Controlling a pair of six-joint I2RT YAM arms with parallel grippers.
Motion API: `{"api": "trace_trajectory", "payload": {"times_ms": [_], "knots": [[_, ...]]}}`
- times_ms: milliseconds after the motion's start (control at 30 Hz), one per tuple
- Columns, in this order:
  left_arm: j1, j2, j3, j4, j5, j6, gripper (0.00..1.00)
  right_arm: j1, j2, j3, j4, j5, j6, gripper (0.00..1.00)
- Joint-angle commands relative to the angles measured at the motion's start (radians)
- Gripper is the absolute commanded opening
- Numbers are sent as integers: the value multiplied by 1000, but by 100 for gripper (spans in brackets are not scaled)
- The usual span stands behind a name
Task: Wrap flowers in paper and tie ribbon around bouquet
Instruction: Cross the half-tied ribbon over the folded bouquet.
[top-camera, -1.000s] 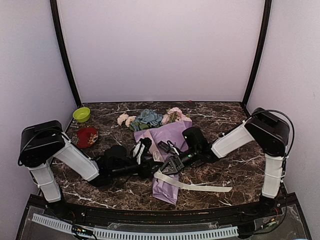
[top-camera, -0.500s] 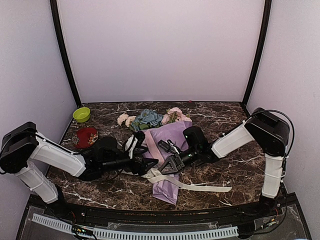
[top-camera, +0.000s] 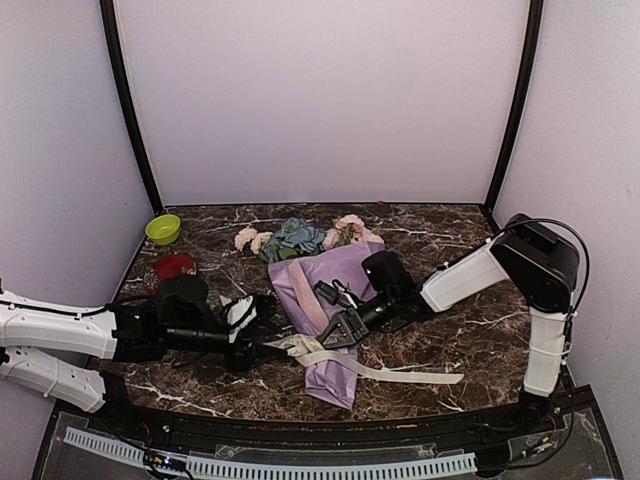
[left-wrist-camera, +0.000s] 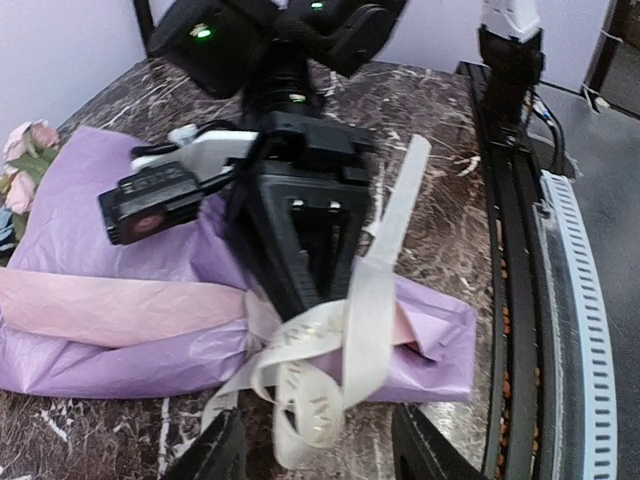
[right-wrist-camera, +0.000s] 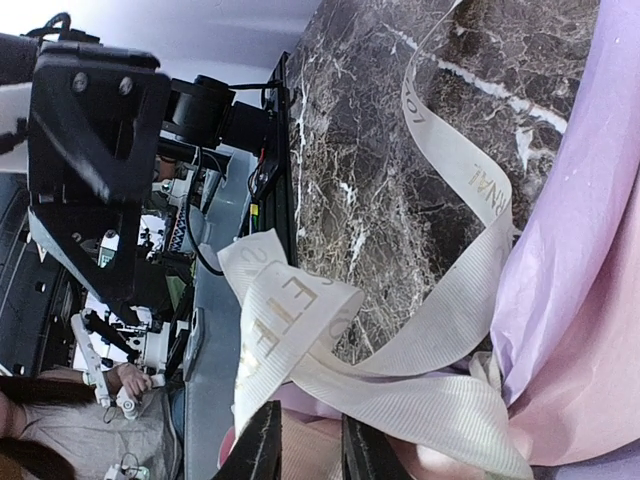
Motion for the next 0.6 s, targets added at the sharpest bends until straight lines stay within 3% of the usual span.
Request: {"api": "trace_trajectory", "payload": {"times_ms": [0, 133, 233, 300, 400, 567], "knots": [[-82, -66, -77, -9, -47, 179, 48, -3, 4, 32, -60, -14, -59, 21], [-107, 96, -31, 78, -33, 239, 43, -3, 7, 50, -90, -22, -76, 21], [-110, 209, 3, 101, -55, 261, 31, -3, 7, 60, -105, -24, -89, 21], [-110, 244, -18, 183, -142, 275, 21, -3, 8, 67, -115, -26, -94, 21], [-109, 259, -34, 252, -213, 306, 19, -3, 13, 83, -141, -31, -113, 21], [-109, 313, 3, 270, -160, 277, 20, -3, 21, 106, -182, -42, -142, 21]]}}
